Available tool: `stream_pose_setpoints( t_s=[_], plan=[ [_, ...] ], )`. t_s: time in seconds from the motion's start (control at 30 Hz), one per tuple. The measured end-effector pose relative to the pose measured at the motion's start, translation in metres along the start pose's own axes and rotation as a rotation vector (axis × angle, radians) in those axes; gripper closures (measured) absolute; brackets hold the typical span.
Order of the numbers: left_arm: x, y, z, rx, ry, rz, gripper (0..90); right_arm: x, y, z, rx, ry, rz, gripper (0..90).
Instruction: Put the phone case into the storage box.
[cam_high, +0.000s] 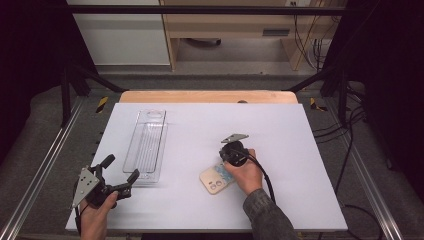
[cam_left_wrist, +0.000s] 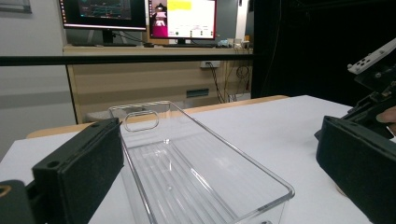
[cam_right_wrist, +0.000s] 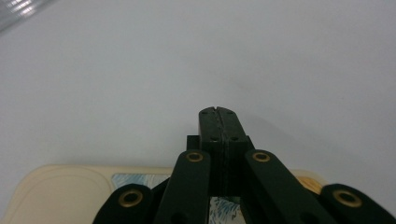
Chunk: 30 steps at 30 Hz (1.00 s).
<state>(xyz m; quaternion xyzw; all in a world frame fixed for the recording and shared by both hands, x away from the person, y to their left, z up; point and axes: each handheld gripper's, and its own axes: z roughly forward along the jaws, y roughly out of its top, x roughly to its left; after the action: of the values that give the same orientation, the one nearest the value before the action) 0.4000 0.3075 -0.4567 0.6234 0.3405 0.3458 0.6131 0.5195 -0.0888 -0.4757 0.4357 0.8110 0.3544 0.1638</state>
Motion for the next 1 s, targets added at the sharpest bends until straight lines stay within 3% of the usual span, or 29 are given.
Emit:
stream_pose_setpoints(
  t_s=[0.1, 0.2, 0.23, 0.47, 0.63, 0.87, 1.0],
  plan=[
    [-0.001, 0.000, 0.000, 0.001, -0.001, -0.001, 0.5, 0.000, 0.000, -0.003, -0.029, 0.009, 0.004, 90.0],
    [-0.001, 0.000, 0.000, 0.002, -0.004, 0.001, 0.5, 0.002, 0.003, -0.011, -0.098, 0.015, -0.017, 90.0],
    [-0.002, 0.000, 0.000, 0.005, -0.003, 0.003, 0.5, 0.003, 0.004, -0.019, -0.154, 0.027, -0.017, 90.0],
    [-0.006, 0.000, -0.001, 0.015, 0.000, 0.006, 0.4, 0.004, 0.002, -0.041, -0.251, 0.024, -0.014, 89.8],
    [-0.007, 0.001, -0.002, 0.020, 0.006, 0.003, 0.3, 0.003, -0.002, -0.060, -0.322, 0.023, -0.019, 84.8],
    [-0.009, 0.003, -0.003, 0.037, 0.013, -0.004, 0.4, 0.000, -0.012, -0.081, -0.399, 0.009, -0.033, 62.1],
    [-0.012, 0.003, -0.003, 0.060, 0.011, -0.004, 0.4, -0.005, -0.021, -0.092, -0.430, -0.004, 0.001, 43.3]
  ],
)
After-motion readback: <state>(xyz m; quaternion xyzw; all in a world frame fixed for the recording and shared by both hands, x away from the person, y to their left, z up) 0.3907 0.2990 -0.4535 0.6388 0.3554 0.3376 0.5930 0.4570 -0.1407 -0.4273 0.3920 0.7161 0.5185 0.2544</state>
